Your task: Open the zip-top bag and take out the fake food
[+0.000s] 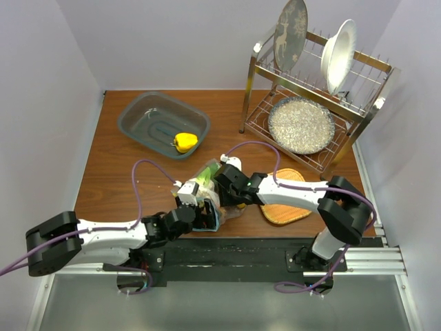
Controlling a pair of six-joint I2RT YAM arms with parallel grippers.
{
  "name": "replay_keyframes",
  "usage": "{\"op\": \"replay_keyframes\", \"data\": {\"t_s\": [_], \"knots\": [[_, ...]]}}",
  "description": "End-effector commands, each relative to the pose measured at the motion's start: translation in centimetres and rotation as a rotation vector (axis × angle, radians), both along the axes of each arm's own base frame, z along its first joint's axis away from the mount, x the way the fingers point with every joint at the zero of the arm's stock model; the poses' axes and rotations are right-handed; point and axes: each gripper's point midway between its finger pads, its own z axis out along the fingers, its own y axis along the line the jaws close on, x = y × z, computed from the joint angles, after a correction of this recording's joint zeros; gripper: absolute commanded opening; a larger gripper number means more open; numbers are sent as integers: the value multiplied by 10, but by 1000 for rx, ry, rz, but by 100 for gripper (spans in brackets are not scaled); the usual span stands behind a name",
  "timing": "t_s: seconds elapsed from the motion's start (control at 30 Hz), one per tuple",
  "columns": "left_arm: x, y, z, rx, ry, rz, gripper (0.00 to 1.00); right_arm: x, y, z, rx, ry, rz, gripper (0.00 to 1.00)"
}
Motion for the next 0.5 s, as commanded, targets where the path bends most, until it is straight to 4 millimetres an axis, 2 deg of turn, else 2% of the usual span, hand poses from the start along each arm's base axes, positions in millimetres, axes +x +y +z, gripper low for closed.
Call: {"op": "replay_keyframes", "data": {"t_s": [0.0,0.07,0.13,0.27,0.3,0.47], "knots": [[13,0,12,18,-28,70,94,1,2,2,-31,-22,68,57],[15,0,15,34,-26,80,93,0,5,2,-26,-26,105,61],[16,6,8,87,-15,97,91,0,9,2,-23,-24,129,62],[16,11,7,131,-7,114,81,1,-3,1,-77,-31,116,66],[15,13,6,149,-3,110,76,1,-6,1,-83,-37,108,66],[7,20,8,180,11,95,67,8,-18,7,-82,-52,45,62]]}}
